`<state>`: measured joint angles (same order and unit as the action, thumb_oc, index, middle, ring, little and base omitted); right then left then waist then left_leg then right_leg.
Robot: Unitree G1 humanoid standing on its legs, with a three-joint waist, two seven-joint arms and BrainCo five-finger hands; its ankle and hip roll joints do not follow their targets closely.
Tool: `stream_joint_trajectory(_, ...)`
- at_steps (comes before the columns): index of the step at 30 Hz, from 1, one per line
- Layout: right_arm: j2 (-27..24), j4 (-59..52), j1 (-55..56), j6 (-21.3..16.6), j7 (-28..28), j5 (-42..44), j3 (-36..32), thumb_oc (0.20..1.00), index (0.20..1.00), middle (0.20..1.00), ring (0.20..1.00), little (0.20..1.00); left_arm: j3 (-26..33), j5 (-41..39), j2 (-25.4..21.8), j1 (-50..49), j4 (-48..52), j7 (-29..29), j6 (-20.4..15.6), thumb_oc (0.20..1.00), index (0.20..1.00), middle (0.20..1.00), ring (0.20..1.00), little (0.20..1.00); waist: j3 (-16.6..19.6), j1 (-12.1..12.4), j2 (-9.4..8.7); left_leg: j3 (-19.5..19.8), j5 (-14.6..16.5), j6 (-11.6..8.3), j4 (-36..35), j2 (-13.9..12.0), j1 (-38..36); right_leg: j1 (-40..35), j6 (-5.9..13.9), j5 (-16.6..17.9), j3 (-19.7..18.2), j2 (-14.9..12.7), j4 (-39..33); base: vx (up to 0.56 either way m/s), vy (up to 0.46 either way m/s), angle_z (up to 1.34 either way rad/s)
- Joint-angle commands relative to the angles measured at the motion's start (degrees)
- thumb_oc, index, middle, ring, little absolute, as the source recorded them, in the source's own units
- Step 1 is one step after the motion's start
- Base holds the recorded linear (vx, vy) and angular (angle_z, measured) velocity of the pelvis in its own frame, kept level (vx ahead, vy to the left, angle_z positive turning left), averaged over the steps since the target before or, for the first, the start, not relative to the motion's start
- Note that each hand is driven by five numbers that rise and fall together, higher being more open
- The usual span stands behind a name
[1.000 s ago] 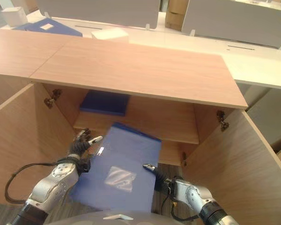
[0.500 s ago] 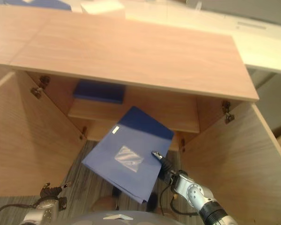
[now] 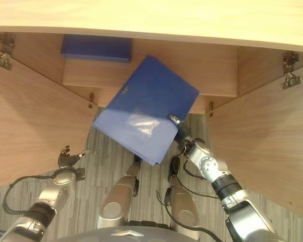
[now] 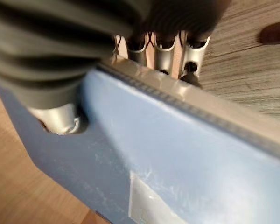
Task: Put the empty folder in the office cabinet
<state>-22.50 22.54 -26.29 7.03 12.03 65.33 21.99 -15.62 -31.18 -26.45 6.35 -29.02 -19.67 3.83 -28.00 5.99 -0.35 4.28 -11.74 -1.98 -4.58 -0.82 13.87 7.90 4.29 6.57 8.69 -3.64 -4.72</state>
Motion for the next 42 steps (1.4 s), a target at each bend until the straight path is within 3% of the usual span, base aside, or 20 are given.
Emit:
stream_joint_trajectory(1, -3.3, 0.1, -8.9, -7.8, -2.4, 5.8, -4.4, 0.200, 0.200, 0.200, 0.200, 0.200, -0.8, -1.3, -4.1, 0.7, 0.4, -1.2, -0.5, 1.000, 1.000, 1.000, 1.000, 1.000, 2.5, 1.5, -0.77, -2.0, 7.3, 1.67, -0.4, 0.5, -0.9, 1.9, 3.93, 0.7, -4.2, -3.7, -0.3, -0.04, 0.028, 0.03)
stream_joint_trajectory(6, -6.7, 7.5, -19.0, -11.9, -5.3, 7.6, -7.6, 0.200, 0.200, 0.200, 0.200, 0.200, -2.0, -1.5, -4.2, 2.4, 0.0, -0.4, -0.3, 1.000, 1.000, 1.000, 1.000, 1.000, 1.8, 2.6, 0.20, -1.5, 7.2, 1.49, -0.4, 1.0, -0.1, 2.5, 4.06, 0.7, -3.3, -4.1, -0.3, -0.01, 0.027, 0.05)
stream_joint_trajectory(7, -7.7, 10.4, -22.2, -14.7, -6.5, 9.5, -8.8, 0.200, 0.200, 0.200, 0.200, 0.200, -2.6, -1.9, -4.3, 2.6, -0.1, 0.0, -0.4, 1.000, 1.000, 1.000, 1.000, 1.000, 1.7, 3.0, 0.70, -1.2, 7.0, 1.34, -0.4, 1.2, 0.2, 2.7, 4.15, 0.7, -2.7, -4.4, -0.3, 0.01, 0.043, 0.11)
stream_joint_trajectory(10, -9.4, 13.7, -25.6, -15.9, -7.4, 13.2, -11.0, 0.200, 0.200, 0.200, 0.200, 0.200, -3.2, -2.3, -4.4, 2.7, -0.5, 0.9, -0.8, 1.000, 1.000, 1.000, 1.000, 1.000, 1.7, 3.4, 1.40, -0.8, 6.9, 1.19, -0.4, 1.4, 0.6, 3.1, 4.24, 0.7, -2.0, -4.7, -0.2, 0.01, 0.058, 0.06)
stream_joint_trajectory(21, -13.1, 24.7, -32.0, -14.2, -9.6, 19.9, -13.9, 0.200, 0.200, 0.200, 0.200, 0.200, -5.4, -3.5, -4.9, 2.1, -1.5, 3.2, -2.2, 1.000, 1.000, 1.000, 1.000, 1.000, 1.0, 4.7, 3.31, 0.3, 6.9, 1.06, -0.4, 2.1, 0.8, 3.3, 4.79, 0.7, -0.7, -6.0, -0.1, 0.03, 0.038, 0.05)
stream_joint_trajectory(31, -10.5, 34.9, -38.2, -19.9, -18.6, 31.6, -17.3, 0.200, 0.200, 0.200, 0.200, 0.200, -8.1, -5.8, -3.4, 2.9, -2.5, 2.1, -4.5, 1.000, 1.000, 1.000, 1.000, 1.000, 0.1, 5.8, 5.39, 0.8, 6.9, 1.18, -0.4, 2.9, 1.0, 3.4, 5.23, 0.8, -0.2, -7.2, -0.1, 0.02, 0.028, 0.04)
stream_joint_trajectory(37, -10.1, 38.0, -41.4, -18.2, -22.9, 29.6, -16.5, 0.200, 0.200, 0.200, 0.200, 0.200, -9.2, -7.3, -3.5, 3.2, -1.8, 1.9, -5.3, 1.000, 1.000, 1.000, 1.000, 1.000, -0.2, 6.7, 6.03, 1.2, 6.6, 1.16, -0.4, 3.3, 1.3, 3.5, 5.29, 0.9, 0.3, -7.6, -0.1, 0.01, 0.002, 0.01)
stream_joint_trajectory(41, -10.5, 40.7, -44.2, -11.3, -23.1, 27.7, -13.8, 0.200, 0.200, 0.200, 0.200, 0.200, -9.1, -7.4, -4.0, 2.6, -0.8, 2.3, -5.6, 1.000, 1.000, 1.000, 1.000, 1.000, -0.6, 7.6, 6.13, 1.5, 6.1, 0.98, -0.4, 3.5, 1.7, 3.5, 5.36, 1.2, 0.9, -7.8, -0.1, 0.01, -0.006, 0.02)
stream_joint_trajectory(42, -10.5, 40.7, -44.2, -11.3, -23.1, 27.7, -13.8, 0.200, 0.200, 0.200, 0.200, 0.200, -9.1, -7.4, -4.0, 2.6, -0.8, 2.3, -5.6, 1.000, 1.000, 1.000, 1.000, 1.000, -0.6, 7.6, 6.13, 1.5, 6.1, 0.98, -0.4, 3.5, 1.7, 3.5, 5.36, 1.2, 0.9, -7.8, -0.1, 0.01, -0.012, 0.07)
